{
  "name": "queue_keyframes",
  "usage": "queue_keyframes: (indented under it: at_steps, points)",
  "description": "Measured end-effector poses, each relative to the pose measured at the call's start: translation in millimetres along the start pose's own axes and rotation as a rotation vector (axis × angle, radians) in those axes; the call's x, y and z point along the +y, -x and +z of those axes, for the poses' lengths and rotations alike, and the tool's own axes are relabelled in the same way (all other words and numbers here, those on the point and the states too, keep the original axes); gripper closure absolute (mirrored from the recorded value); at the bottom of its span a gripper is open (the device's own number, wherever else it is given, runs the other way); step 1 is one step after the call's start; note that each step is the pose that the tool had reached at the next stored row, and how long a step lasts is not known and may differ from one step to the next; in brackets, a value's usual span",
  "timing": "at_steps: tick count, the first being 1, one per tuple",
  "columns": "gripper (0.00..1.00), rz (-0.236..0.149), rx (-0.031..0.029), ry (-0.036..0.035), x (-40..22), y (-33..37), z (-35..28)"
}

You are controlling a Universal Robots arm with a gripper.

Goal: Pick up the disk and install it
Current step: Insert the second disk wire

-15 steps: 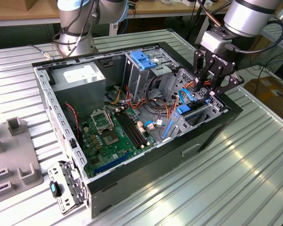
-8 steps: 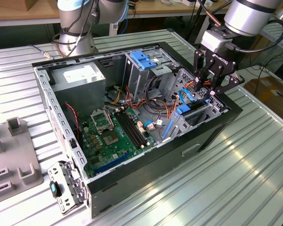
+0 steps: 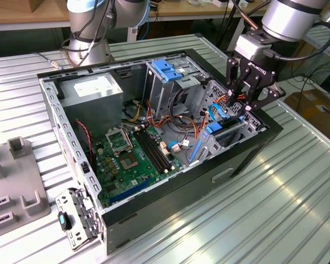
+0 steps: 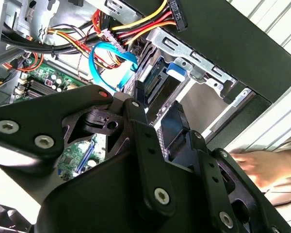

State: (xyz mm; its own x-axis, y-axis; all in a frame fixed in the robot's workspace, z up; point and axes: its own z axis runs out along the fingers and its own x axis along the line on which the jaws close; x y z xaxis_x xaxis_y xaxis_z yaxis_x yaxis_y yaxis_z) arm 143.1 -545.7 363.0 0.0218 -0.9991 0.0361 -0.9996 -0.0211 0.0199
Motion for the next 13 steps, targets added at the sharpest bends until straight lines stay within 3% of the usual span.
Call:
queue_keyframes:
  at_steps: [5,13]
  points:
    - [0.58,0.0,-0.0002,0.0,0.1,-0.2,-5.2]
    - [0.58,0.0,-0.0002,0.0,0.1,-0.2,-5.7]
